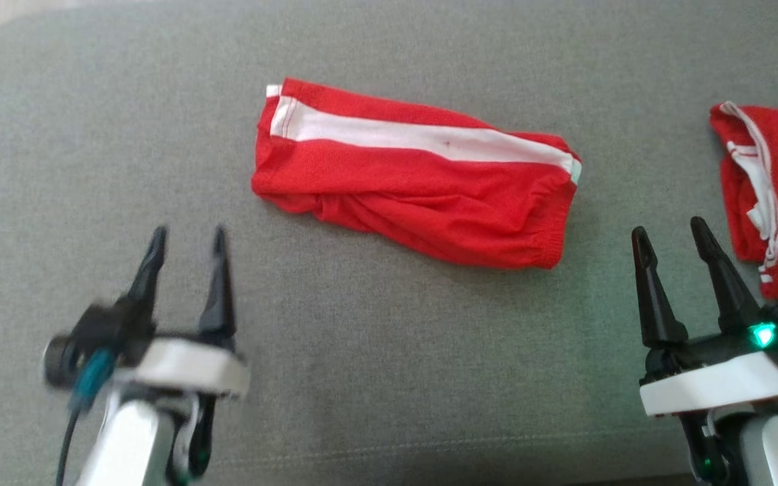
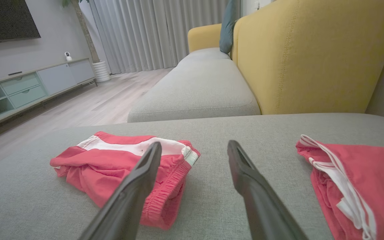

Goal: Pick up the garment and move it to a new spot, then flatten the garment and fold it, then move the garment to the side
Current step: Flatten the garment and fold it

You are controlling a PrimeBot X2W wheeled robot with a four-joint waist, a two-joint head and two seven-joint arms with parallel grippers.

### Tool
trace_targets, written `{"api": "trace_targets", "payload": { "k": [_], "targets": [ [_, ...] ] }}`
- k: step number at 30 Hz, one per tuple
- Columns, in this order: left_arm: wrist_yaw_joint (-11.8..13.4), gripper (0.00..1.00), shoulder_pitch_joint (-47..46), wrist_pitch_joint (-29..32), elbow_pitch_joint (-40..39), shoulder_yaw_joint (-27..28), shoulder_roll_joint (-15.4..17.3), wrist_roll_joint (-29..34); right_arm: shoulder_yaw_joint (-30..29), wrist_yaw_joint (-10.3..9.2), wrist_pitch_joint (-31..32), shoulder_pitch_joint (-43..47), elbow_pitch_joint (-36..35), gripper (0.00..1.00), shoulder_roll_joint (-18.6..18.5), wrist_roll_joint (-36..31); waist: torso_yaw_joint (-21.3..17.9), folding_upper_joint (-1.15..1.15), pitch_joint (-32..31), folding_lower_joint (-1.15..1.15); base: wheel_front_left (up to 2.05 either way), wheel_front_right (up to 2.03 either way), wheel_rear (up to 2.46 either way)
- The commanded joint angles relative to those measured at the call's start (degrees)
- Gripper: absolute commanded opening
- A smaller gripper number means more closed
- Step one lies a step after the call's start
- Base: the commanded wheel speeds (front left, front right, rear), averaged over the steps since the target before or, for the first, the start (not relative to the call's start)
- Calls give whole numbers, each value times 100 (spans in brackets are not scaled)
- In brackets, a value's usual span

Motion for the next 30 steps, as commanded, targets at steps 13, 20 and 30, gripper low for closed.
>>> {"api": "trace_targets", "payload": {
  "k": [13, 20, 30],
  "targets": [
    [-750, 100, -2836, 1368, 2551, -3, -36, -542, 330, 19, -66, -490, -97, 100, 32, 107, -448, 0, 715, 0, 0, 0, 0],
    [-873, 88, -3361, 1998, 3683, 0, -69, -757, 313, 19, -134, -544, 53, 100, 68, 164, -557, 0, 786, 0, 0, 0, 0],
    [-810, 0, -3105, 2030, 3290, -114, -89, -769, 293, 19, -92, -510, 138, 100, 115, 224, -425, 0, 660, 0, 0, 0, 0]
  ]
}}
